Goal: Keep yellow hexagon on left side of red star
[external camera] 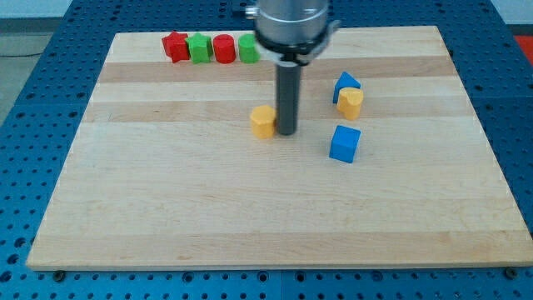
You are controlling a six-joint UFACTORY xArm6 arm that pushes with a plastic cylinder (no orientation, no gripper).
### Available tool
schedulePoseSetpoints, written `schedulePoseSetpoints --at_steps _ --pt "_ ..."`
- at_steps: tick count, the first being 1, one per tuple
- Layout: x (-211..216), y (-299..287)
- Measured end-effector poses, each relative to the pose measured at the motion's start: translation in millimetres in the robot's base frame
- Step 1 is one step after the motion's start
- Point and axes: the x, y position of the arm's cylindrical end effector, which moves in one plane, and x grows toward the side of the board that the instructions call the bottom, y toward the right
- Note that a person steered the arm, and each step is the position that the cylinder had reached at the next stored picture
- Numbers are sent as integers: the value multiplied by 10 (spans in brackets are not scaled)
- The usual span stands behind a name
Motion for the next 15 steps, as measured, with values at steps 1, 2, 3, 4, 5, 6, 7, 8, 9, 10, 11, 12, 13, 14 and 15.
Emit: schedulePoseSetpoints --at_steps 1,2,3,4,5,6,7,8,9,10,11,12,13,14,15 --pt "0 -484" --pt "0 -946" --pt "-22 -1294" --pt "-41 -1224" --pt "-41 -957" --pt "-83 -887" --pt "-263 -887" --pt "-459 -886" --pt "-659 -939" --pt "-823 -1284" --pt "-953 -1541" --pt "-981 -1355" --pt "-1052 -1439" --pt "-1176 -1839" --pt "-1262 -1929"
